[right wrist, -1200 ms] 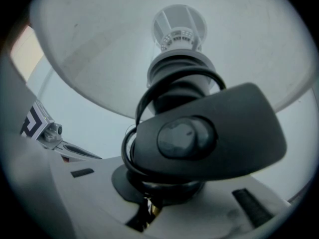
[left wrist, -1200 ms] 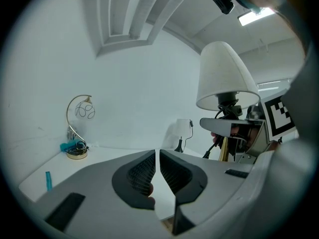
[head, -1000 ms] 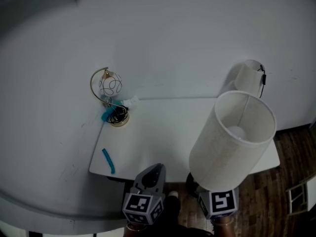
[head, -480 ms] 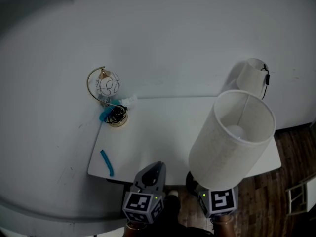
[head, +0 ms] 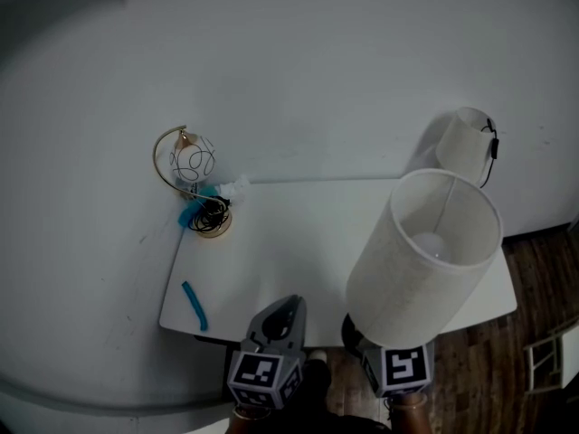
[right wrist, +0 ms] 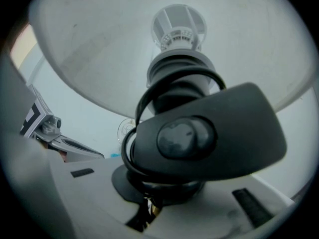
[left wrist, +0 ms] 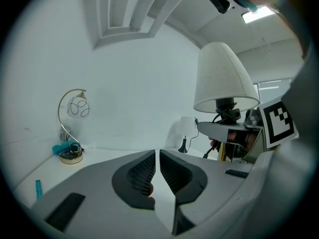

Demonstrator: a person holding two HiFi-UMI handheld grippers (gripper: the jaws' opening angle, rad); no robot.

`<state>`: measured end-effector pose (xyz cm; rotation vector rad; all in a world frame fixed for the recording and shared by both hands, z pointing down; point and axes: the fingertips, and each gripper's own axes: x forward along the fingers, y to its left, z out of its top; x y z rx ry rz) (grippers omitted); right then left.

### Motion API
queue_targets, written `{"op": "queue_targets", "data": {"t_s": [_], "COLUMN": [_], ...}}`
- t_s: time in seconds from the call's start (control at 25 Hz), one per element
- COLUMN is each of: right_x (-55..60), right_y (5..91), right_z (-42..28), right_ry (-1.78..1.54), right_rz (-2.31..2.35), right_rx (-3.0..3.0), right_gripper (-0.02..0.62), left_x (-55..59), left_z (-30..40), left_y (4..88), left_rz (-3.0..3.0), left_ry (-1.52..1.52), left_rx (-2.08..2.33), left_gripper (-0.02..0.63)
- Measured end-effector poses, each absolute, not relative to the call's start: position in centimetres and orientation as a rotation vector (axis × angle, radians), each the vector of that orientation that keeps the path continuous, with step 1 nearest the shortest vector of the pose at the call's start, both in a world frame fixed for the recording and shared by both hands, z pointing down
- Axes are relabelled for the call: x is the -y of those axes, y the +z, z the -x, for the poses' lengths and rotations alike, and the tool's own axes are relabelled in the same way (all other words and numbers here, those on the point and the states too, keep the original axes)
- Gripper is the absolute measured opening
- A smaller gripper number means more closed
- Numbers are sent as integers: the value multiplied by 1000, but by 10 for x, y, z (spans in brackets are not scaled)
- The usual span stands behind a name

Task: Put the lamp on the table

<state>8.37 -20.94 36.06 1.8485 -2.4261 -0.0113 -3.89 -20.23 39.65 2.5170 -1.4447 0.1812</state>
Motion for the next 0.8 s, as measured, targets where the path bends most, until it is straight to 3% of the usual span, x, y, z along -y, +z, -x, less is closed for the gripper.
{"op": "queue_targets", "data": {"t_s": [0.8], "right_x": [265], "right_y": [380], "right_z": [-74], "right_ry": [-16], "right_rz": [-1846], "right_rx": [2405], "right_gripper": [17], "left_x": [259], "left_z": [43], "left_y": [398], "left_rz": [-2515], "left_ry": [169], "left_rx": [1447], "left_gripper": [26]}}
